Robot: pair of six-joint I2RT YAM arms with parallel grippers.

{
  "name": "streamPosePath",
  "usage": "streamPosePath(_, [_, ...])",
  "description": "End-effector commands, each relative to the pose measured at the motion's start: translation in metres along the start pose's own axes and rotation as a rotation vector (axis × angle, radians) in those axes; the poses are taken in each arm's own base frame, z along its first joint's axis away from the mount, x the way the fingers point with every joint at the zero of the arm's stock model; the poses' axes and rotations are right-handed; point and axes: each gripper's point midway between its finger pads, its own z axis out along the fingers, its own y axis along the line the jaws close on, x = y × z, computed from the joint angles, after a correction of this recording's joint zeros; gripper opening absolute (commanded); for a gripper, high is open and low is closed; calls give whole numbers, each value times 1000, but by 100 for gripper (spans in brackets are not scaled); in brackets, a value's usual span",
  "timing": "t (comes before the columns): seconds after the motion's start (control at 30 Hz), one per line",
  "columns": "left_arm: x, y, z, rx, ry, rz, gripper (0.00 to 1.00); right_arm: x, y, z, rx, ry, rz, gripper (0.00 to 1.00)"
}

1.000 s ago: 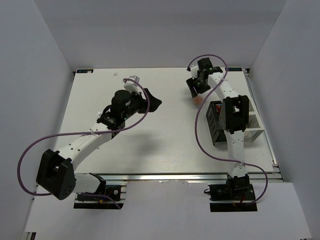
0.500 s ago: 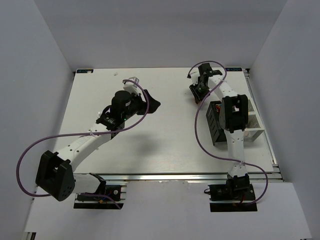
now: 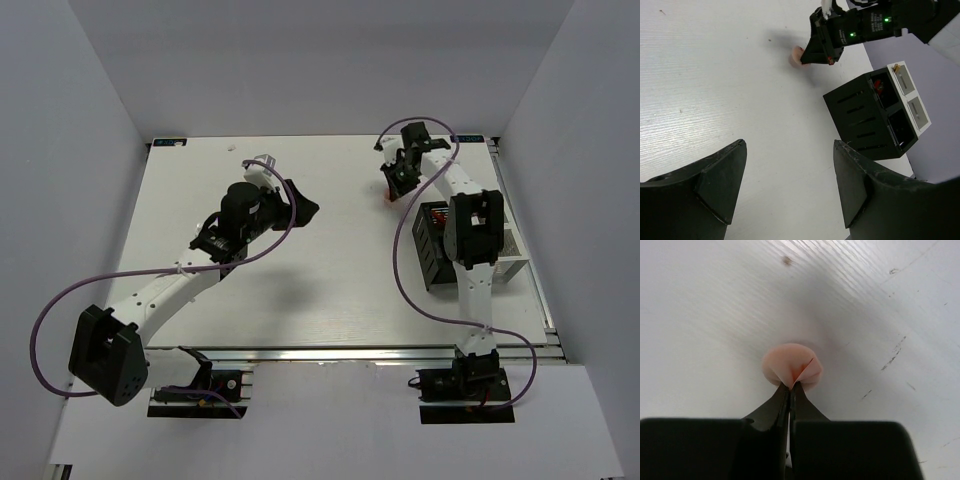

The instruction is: Organize the makeup

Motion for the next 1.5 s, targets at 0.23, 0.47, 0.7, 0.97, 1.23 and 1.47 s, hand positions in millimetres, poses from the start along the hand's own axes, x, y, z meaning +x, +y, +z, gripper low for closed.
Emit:
streamPosePath(0.23, [-32,-18,-16,39,-98,25,79,-95,28,-201,-16,-536,-7,0])
streamPosePath(0.47, [-88,-4,-42,-152,-254,84,95,34,-54,-297,226,-539,199,0])
streamPosePath(0.7, [-111,20,-60,-268,-303,83,98,171,-37,-299,345,-276,175,0])
streamPosePath(0.97, [-110,44,-67,-255,-199,33,98,224,-30,-243,253,-95,316,0])
streamPosePath(1.23, [-127,55,-87,-297,-225,17,98,233,-45,-223,224,-23,334,36])
streamPosePath(1.47, [-139,54,-109,-345,-254,23,86,204,-49,-271,318,-124,218,60])
